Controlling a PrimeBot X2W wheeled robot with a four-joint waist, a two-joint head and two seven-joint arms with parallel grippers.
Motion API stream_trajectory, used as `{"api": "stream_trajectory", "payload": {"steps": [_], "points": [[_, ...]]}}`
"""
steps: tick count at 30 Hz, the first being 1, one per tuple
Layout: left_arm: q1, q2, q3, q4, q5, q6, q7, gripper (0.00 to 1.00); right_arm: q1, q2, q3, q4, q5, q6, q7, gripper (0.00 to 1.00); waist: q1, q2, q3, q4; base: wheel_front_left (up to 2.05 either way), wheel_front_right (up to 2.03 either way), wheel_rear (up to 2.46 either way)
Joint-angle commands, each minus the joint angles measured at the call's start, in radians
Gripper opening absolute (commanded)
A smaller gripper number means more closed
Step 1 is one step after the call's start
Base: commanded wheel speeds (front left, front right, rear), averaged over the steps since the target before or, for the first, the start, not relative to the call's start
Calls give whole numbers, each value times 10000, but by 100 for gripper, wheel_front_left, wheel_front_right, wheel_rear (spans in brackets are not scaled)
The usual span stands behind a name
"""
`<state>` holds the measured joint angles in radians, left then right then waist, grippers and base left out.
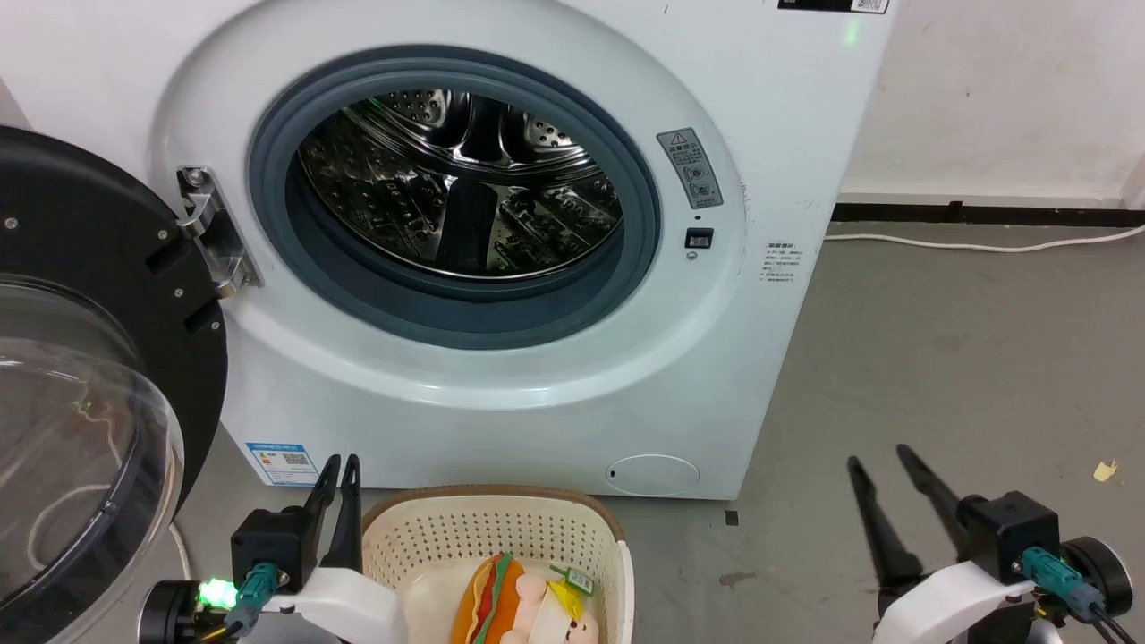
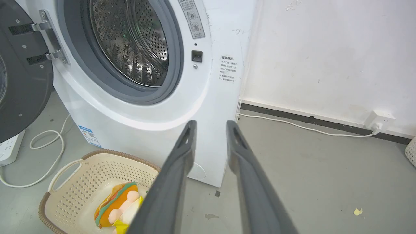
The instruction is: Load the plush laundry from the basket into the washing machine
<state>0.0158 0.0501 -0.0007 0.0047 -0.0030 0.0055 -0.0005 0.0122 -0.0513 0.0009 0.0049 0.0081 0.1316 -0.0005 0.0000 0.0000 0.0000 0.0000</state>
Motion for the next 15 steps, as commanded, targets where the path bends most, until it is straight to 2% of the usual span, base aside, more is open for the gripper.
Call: {"api": "stream_trajectory", "payload": {"steps": [1, 15], "points": [[0, 0, 0, -2, -2, 6, -10, 100, 0, 0, 8, 0, 10, 0, -10, 100, 0, 0, 1, 0, 0, 0, 0], [-78, 4, -166, 40, -106, 101, -302, 100, -71, 1, -38, -66, 156, -1, -302, 100, 0, 0, 273, -87, 0, 0, 0]]}}
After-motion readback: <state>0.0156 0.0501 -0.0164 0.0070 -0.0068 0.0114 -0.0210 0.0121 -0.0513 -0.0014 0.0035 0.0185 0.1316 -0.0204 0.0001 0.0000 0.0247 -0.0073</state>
